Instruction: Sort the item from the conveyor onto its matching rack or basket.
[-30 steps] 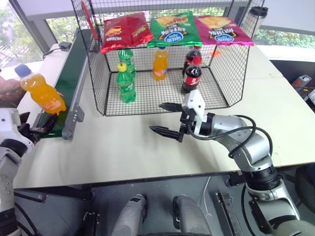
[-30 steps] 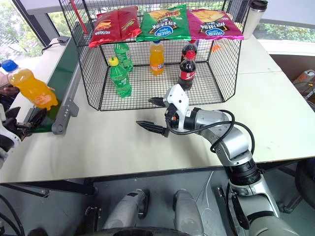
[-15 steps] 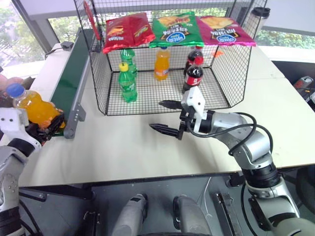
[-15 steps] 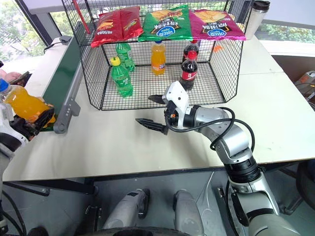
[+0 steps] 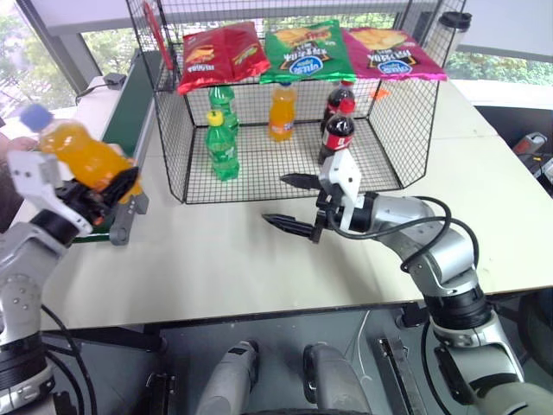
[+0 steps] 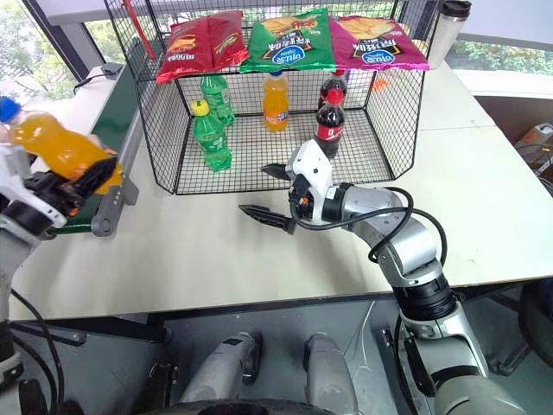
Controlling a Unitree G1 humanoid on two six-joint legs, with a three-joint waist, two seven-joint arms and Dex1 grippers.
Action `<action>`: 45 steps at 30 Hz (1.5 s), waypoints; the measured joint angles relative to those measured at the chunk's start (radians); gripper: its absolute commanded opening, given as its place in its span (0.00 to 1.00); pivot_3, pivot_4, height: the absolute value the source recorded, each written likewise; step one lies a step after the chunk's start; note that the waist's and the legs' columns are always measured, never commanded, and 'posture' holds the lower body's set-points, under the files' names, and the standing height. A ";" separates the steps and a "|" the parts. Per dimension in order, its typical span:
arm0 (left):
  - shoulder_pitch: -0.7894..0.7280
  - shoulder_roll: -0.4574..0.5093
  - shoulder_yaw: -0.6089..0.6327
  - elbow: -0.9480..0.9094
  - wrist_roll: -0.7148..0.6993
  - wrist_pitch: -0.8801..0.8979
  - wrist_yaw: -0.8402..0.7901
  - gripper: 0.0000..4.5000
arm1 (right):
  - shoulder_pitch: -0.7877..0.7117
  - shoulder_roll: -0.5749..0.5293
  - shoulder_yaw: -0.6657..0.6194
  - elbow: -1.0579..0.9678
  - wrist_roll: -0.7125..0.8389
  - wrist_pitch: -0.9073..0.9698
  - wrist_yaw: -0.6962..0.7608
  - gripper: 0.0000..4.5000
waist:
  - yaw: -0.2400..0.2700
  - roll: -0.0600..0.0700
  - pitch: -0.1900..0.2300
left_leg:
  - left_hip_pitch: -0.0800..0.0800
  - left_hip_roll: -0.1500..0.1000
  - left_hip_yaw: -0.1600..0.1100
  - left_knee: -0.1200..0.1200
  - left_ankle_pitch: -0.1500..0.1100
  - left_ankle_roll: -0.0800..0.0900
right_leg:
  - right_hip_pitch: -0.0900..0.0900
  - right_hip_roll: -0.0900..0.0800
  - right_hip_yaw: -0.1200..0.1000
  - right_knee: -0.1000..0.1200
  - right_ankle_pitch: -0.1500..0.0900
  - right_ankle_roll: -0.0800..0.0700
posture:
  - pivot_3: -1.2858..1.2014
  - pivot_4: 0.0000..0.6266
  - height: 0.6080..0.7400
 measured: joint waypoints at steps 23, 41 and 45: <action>-0.241 -0.169 -0.632 0.185 0.326 -0.230 -0.371 0.66 | -0.015 0.015 -0.014 -0.030 0.027 0.082 -0.040 1.00 | -0.005 0.000 0.000 | 0.000 0.000 0.001 -0.001 0.000 0.001 | -0.001 0.000 0.000 0.000 0.001 0.001 | 0.52 0.24 0.99; -0.275 -0.251 -0.640 0.209 0.355 -0.217 -0.377 0.66 | -0.015 0.021 -0.013 -0.028 0.021 0.084 -0.055 1.00 | -0.004 0.000 0.000 | 0.000 0.000 0.001 0.000 0.000 0.001 | -0.001 0.000 0.000 0.001 0.002 0.002 | 0.52 0.24 0.99; -0.275 -0.254 -0.640 0.202 0.354 -0.202 -0.378 0.66 | -0.015 0.033 -0.013 -0.010 0.015 0.074 -0.056 0.70 | -0.004 0.000 0.000 | 0.000 0.000 0.001 0.000 0.001 0.001 | -0.001 0.001 0.000 0.001 0.002 0.002 | 0.52 0.24 0.99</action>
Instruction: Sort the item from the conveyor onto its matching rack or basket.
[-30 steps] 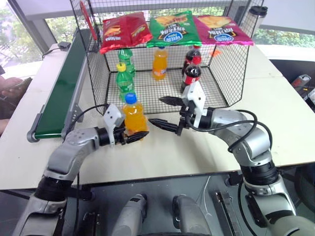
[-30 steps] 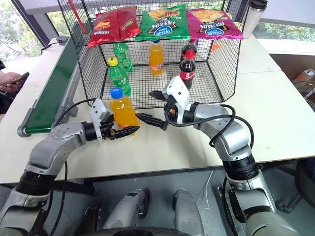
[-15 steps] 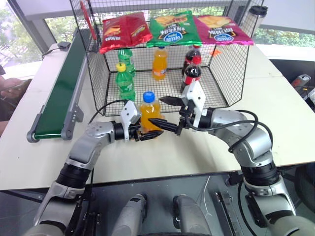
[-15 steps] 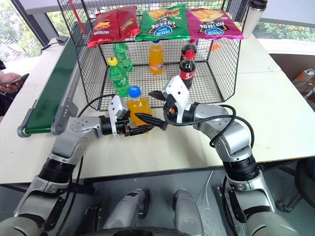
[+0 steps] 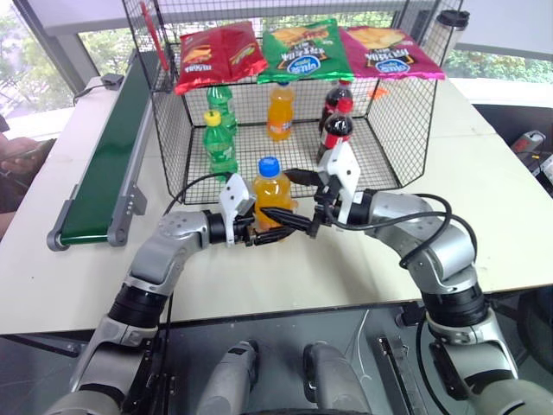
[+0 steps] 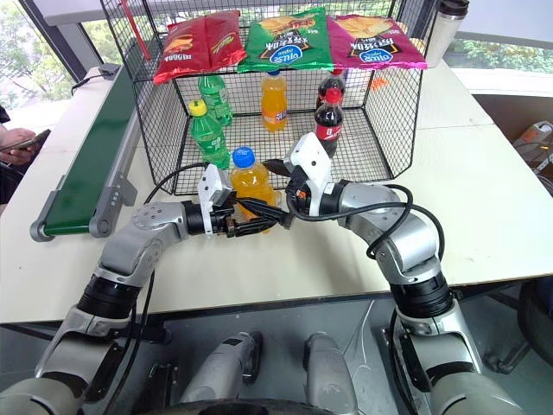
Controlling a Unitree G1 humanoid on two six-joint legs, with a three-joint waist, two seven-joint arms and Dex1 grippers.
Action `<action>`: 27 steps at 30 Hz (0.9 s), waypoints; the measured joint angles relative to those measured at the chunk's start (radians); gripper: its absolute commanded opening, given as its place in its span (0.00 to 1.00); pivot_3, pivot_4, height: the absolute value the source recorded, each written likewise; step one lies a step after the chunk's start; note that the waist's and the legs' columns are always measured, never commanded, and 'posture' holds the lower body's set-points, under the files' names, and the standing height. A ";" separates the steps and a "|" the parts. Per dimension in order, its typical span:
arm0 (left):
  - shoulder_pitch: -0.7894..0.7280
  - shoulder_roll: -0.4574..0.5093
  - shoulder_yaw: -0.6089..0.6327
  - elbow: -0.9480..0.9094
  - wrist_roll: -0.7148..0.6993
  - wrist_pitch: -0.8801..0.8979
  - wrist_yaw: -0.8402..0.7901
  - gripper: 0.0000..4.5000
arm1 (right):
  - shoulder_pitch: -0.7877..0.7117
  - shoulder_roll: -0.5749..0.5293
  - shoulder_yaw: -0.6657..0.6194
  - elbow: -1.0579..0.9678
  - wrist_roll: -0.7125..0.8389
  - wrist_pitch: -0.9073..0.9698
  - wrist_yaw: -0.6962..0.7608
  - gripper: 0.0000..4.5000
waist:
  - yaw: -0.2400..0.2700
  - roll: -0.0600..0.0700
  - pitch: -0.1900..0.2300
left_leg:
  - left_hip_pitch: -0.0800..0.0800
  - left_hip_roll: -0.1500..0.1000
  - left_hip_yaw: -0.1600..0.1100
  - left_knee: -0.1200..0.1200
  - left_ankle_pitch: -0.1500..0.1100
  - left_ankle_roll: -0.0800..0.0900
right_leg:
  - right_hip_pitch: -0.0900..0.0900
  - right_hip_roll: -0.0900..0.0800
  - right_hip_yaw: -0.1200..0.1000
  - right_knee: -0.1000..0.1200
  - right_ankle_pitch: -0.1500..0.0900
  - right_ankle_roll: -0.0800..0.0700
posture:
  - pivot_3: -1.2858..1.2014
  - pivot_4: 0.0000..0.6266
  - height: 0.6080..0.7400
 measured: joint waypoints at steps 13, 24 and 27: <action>-0.007 0.002 0.014 -0.016 -0.002 0.033 0.006 0.66 | 0.001 0.005 0.005 0.015 -0.002 -0.005 0.001 0.45 | 0.000 0.000 0.000 | 0.000 0.000 0.000 0.000 0.000 0.000 | 0.000 0.000 0.000 0.000 0.000 0.000 | 0.52 0.24 0.99; -0.011 -0.002 0.011 -0.019 0.000 0.042 0.008 0.99 | 0.001 0.005 0.006 0.015 -0.015 -0.003 -0.009 0.45 | -0.001 0.000 0.000 | 0.000 0.000 0.000 0.001 0.000 0.000 | 0.000 0.000 0.000 0.000 0.000 0.000 | 0.52 0.24 0.99; -0.011 -0.001 0.010 -0.021 0.000 0.043 0.007 0.99 | 0.001 0.005 0.006 0.015 -0.017 -0.003 -0.010 0.45 | 0.000 0.000 0.000 | 0.000 0.000 0.000 0.001 0.000 0.000 | 0.000 0.000 0.000 0.000 0.000 0.000 | 0.52 0.24 0.99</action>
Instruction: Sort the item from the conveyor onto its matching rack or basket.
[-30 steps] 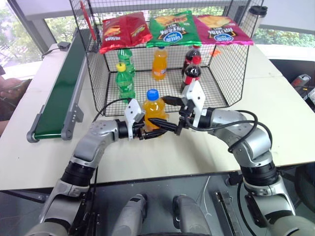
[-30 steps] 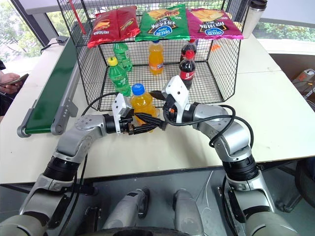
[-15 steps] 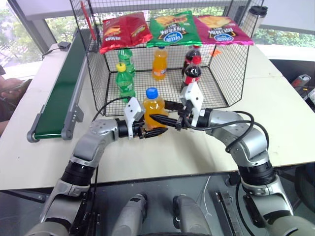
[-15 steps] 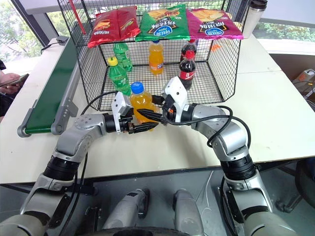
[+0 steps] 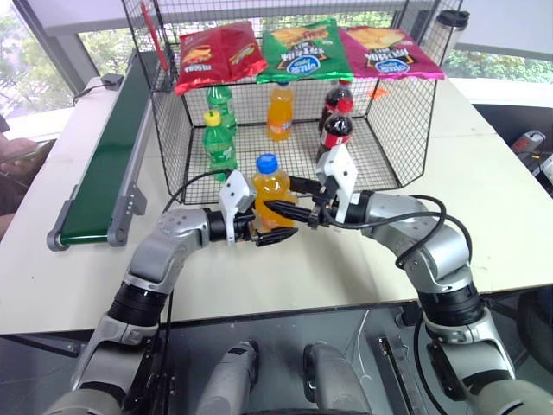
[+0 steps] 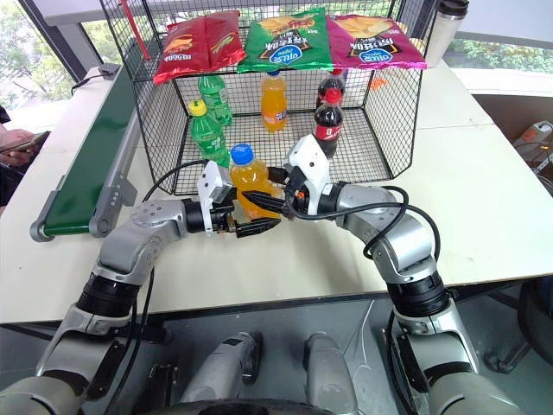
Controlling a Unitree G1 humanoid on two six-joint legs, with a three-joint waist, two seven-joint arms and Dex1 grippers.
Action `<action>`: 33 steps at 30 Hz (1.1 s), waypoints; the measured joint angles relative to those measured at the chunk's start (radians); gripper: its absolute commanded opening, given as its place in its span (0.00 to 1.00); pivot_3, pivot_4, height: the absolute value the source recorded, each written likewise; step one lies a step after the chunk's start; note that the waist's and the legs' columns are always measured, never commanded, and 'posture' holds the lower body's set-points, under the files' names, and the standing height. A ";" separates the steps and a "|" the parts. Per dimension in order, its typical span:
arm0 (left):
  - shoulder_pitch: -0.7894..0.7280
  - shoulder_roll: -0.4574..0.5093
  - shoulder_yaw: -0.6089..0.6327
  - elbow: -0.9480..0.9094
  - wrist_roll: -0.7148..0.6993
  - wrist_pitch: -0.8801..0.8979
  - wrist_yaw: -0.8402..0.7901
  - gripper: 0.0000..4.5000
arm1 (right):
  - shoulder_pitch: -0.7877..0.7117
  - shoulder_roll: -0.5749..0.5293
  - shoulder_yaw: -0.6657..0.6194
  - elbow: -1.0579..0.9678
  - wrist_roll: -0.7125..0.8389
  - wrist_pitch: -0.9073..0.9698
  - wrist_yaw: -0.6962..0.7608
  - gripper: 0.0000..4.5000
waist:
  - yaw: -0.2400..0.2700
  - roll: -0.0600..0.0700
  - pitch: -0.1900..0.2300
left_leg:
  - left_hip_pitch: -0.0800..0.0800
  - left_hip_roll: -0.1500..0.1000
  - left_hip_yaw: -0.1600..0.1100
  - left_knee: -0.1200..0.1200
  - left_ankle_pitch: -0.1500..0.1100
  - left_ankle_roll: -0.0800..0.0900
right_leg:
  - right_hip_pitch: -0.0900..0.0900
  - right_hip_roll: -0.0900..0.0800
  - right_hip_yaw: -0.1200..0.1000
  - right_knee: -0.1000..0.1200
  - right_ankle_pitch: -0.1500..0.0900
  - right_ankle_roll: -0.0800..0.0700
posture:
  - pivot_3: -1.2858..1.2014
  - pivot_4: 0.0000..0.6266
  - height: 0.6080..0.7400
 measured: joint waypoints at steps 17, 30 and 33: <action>0.093 0.067 0.183 -0.033 0.037 -0.067 0.172 0.99 | -0.034 0.046 -0.010 0.116 -0.081 -0.046 -0.088 0.45 | -0.003 0.000 0.000 | 0.000 0.000 0.000 0.000 0.000 0.000 | 0.000 0.000 0.000 0.001 0.000 0.000 | 0.52 0.24 0.99; 0.200 0.068 0.261 -0.219 -0.019 0.028 0.287 0.99 | -0.200 0.177 -0.043 0.433 -0.216 -0.245 -0.251 0.45 | -0.001 0.000 0.000 | 0.000 0.000 0.000 0.000 0.001 -0.001 | 0.000 0.003 0.000 0.001 0.002 0.000 | 0.52 0.24 0.99; 0.201 0.070 0.268 -0.230 -0.023 0.034 0.298 0.99 | -0.217 0.189 -0.057 0.483 -0.237 -0.284 -0.274 0.45 | -0.002 0.000 0.000 | 0.000 0.000 0.000 0.000 0.001 -0.001 | 0.000 0.003 0.000 0.001 0.002 0.000 | 0.52 0.24 0.99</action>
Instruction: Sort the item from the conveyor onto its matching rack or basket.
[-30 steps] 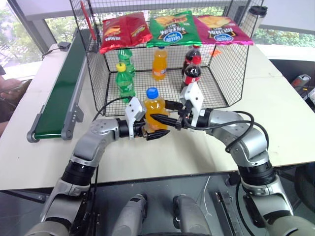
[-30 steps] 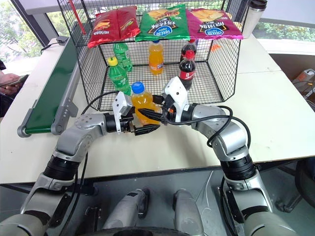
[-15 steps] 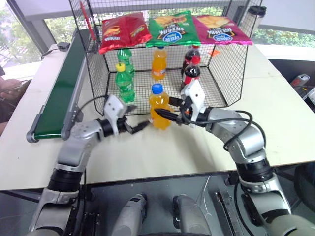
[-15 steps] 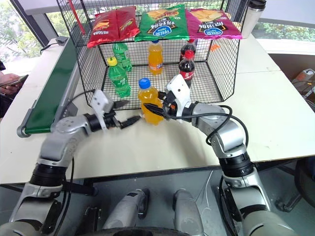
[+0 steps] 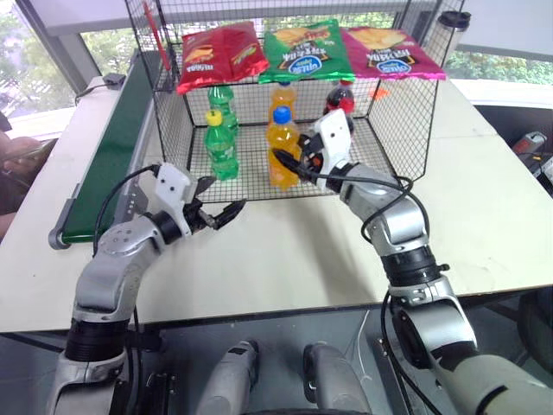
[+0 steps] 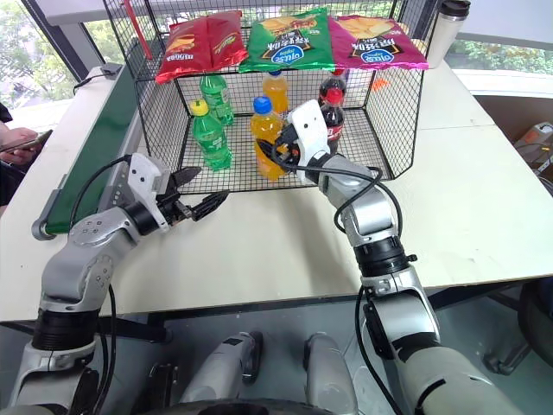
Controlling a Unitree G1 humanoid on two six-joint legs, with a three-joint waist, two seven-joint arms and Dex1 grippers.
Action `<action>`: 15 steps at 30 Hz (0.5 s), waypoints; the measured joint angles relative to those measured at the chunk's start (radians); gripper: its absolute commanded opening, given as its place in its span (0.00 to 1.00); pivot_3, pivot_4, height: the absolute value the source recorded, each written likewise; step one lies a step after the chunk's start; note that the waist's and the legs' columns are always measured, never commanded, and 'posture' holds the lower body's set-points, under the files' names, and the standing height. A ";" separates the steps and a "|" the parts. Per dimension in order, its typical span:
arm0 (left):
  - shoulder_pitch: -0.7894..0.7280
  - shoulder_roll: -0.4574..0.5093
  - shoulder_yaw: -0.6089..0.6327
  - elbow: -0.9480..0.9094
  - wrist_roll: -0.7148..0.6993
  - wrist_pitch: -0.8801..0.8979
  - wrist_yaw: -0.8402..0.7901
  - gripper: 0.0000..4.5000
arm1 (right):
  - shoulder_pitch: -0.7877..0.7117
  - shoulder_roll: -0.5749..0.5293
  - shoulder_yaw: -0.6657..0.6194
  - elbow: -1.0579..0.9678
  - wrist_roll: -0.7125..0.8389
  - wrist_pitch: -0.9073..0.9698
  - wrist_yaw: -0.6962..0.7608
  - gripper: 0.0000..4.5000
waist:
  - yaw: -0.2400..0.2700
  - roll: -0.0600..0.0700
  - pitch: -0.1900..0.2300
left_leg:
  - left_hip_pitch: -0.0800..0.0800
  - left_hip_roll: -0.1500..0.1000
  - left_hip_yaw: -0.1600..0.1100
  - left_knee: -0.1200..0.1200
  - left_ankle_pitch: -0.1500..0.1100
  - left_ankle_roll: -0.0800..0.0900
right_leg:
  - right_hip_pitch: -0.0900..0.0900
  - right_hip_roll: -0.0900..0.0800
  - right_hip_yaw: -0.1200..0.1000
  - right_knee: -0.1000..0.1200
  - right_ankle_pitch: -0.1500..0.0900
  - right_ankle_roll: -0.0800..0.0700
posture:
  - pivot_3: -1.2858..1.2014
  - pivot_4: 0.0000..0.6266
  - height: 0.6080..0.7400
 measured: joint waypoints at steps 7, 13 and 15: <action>0.000 -0.011 -0.001 -0.019 -0.011 0.014 0.031 0.99 | -0.046 0.041 -0.033 0.172 -0.047 -0.100 -0.069 0.45 | -0.003 0.000 0.000 | 0.000 0.000 0.000 0.000 0.000 0.000 | 0.000 0.001 0.000 0.001 0.000 0.000 | 0.52 0.24 0.99; 0.000 -0.019 -0.007 -0.021 -0.017 0.014 0.045 0.99 | -0.075 0.073 -0.043 0.277 -0.073 -0.171 -0.094 0.45 | -0.004 0.000 0.000 | 0.000 0.000 0.000 0.000 0.000 0.000 | 0.000 0.001 0.000 0.001 0.000 0.000 | 0.52 0.24 0.99; 0.000 -0.021 -0.008 -0.021 -0.018 0.014 0.049 0.99 | -0.093 0.088 -0.044 0.318 -0.080 -0.199 -0.099 0.45 | -0.005 0.000 0.000 | 0.000 0.000 0.000 0.000 0.000 0.000 | 0.000 0.001 0.000 0.001 0.000 0.000 | 0.52 0.24 0.99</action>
